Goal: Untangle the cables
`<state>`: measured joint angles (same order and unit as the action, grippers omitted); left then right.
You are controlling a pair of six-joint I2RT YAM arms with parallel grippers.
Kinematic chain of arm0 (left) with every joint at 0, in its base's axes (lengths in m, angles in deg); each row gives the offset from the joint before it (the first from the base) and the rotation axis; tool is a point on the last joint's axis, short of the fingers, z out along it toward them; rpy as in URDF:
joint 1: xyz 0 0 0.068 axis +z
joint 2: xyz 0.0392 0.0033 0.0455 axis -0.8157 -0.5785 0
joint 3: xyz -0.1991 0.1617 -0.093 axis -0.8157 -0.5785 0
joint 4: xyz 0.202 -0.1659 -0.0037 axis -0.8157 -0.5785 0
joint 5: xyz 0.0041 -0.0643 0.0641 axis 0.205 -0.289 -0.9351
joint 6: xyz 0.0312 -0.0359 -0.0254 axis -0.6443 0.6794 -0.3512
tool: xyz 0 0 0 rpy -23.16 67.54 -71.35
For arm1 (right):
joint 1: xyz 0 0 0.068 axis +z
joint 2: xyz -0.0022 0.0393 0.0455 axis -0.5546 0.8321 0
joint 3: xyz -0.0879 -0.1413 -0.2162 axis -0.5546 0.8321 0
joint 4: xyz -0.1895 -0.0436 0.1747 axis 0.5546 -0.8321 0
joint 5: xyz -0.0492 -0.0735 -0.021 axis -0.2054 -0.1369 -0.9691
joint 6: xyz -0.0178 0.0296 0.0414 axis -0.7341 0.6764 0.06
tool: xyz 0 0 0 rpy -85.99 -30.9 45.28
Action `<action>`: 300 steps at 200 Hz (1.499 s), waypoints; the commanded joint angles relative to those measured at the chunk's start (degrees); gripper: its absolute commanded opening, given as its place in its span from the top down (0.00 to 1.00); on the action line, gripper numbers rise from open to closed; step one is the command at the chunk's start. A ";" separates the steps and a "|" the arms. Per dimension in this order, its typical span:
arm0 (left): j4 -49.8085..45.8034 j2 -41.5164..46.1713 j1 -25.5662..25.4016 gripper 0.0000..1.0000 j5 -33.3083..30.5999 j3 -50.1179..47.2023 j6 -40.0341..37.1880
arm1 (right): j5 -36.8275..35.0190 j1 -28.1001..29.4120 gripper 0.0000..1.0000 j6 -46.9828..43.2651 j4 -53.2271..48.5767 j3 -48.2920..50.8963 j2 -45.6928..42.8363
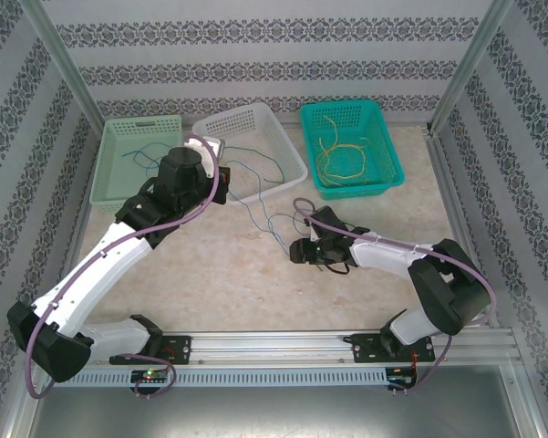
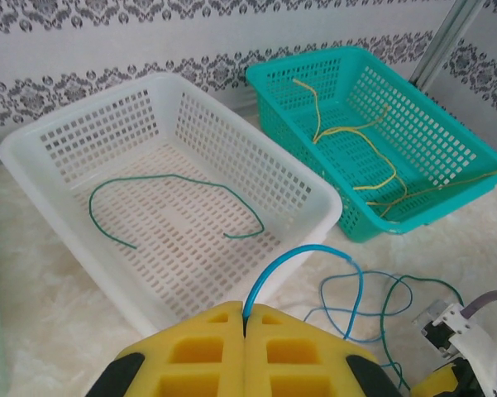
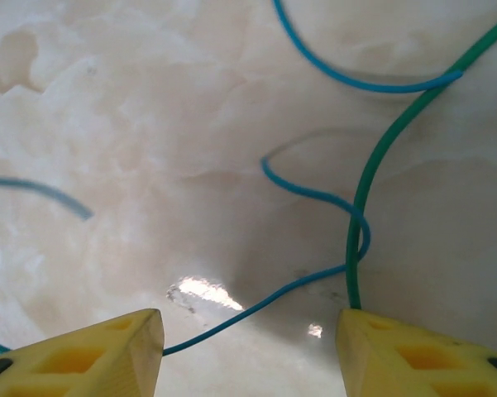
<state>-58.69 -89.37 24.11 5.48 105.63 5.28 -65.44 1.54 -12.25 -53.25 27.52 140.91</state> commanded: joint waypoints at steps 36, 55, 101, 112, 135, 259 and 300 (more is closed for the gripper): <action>2.41 3.92 5.02 1.00 1.71 -1.03 3.13 | -8.26 0.97 0.52 -0.43 -10.31 -4.42 10.68; -0.46 5.67 7.85 1.00 1.74 1.78 1.43 | -9.24 1.02 0.57 0.55 -10.65 -4.95 13.33; -0.05 10.37 11.55 1.00 3.72 3.77 2.18 | -10.29 0.90 0.63 0.02 -12.64 -6.59 18.58; -0.08 11.08 12.06 1.00 3.16 3.85 1.98 | -10.59 0.90 0.64 -0.03 -12.65 -6.40 19.14; -1.45 11.71 12.83 1.00 3.20 4.81 1.47 | -10.18 0.90 0.63 0.21 -11.33 -5.52 18.34; -0.07 8.37 12.86 1.00 21.43 1.50 0.93 | 1.86 -2.73 0.10 -2.43 -3.76 -6.07 -12.93; -2.22 6.37 12.84 1.00 15.50 3.42 -1.85 | 5.16 -6.56 0.22 0.77 -3.93 -8.98 -17.10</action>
<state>-59.37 -82.66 36.39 24.76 106.94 6.68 -62.43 -3.70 -12.82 -56.72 20.26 124.78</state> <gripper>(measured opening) 0.042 0.779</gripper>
